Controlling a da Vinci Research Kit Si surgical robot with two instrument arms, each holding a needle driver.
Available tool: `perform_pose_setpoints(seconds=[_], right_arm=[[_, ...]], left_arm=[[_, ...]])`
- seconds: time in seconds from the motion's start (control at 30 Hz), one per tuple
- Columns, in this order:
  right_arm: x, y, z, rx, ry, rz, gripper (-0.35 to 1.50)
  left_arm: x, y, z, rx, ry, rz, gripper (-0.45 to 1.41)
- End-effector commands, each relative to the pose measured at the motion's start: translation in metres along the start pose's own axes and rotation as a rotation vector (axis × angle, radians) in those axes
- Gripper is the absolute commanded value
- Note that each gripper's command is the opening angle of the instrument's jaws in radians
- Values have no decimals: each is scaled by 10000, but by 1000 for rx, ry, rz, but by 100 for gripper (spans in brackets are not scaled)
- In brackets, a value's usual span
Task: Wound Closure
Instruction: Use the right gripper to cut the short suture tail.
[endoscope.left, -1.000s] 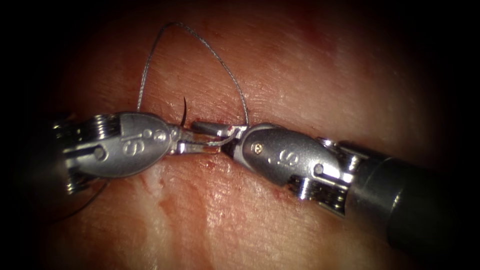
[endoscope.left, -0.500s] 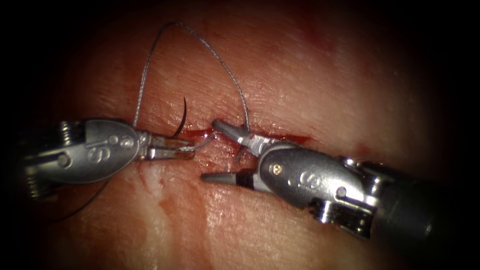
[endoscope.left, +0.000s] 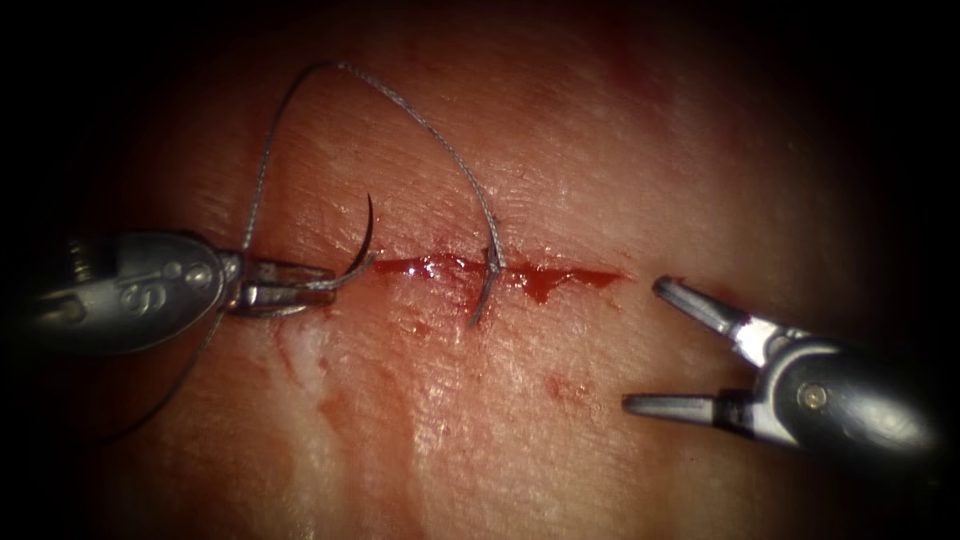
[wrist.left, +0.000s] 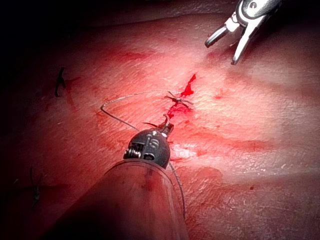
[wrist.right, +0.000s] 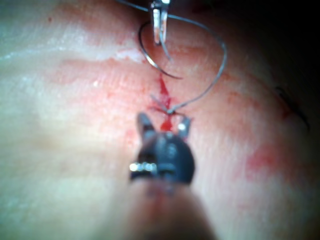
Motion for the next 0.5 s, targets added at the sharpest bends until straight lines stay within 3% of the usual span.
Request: perform_pose_setpoints(seconds=[0.03,0.33,0.5], right_arm=[[-4,4,4,-8,-1,0,125],[-10,-1,11,-11,4,7,125],[-15,-5,18,-11,13,14,125]], left_arm=[[0,-1,6,1,13,-5,-45],[-6,31,4,-49,75,-36,-45],[-25,43,4,-53,76,-53,-45]])
